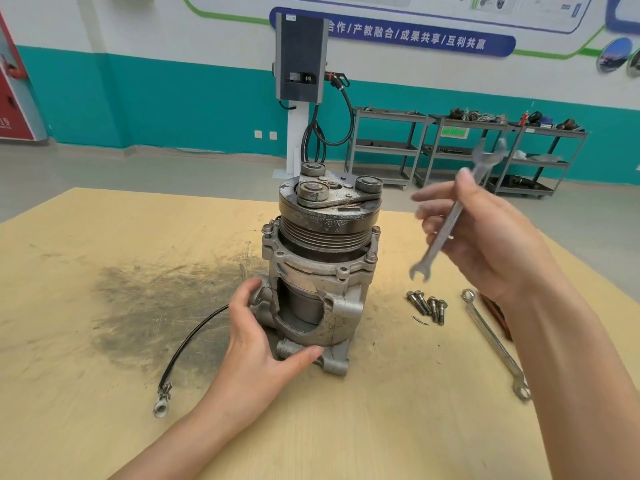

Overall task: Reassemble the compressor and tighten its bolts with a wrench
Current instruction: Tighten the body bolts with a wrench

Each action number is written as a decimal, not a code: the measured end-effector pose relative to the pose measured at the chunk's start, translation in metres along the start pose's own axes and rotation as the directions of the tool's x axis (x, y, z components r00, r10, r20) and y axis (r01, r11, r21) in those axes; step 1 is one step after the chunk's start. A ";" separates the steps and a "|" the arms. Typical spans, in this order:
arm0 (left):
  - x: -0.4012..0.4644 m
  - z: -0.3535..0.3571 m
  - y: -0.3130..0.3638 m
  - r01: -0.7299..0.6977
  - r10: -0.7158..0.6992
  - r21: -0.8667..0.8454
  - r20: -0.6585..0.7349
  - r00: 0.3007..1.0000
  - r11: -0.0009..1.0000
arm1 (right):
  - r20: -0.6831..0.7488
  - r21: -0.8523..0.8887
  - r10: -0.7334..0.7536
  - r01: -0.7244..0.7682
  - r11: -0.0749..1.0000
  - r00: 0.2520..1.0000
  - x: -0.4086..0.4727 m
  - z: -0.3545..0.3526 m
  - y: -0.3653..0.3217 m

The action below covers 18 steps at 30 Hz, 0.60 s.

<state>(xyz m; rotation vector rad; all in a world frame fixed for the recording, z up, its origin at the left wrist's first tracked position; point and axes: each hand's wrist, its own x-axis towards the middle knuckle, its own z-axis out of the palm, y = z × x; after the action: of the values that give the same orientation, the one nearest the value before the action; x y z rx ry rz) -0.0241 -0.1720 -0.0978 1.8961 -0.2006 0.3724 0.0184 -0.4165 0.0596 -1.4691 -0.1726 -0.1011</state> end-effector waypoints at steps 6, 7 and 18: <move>0.001 0.000 -0.001 -0.009 0.010 0.013 -0.007 1.000 1.000 | -0.217 -0.161 -0.122 0.087 0.983 0.969 0.009 -0.001 0.012; 0.001 0.000 -0.001 -0.008 0.008 0.011 -0.006 1.000 1.000 | -0.221 -0.137 -0.120 0.091 0.986 0.968 0.009 -0.001 0.012; 0.001 0.000 0.000 -0.002 0.002 0.025 -0.006 1.000 1.000 | -0.082 -0.133 0.000 -0.011 0.991 0.997 0.007 -0.007 0.012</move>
<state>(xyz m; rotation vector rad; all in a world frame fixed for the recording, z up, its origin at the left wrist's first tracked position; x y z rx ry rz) -0.0233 -0.1721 -0.0979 1.9195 -0.1949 0.3834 0.0279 -0.4222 0.0489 -1.5955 -0.0963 -0.1705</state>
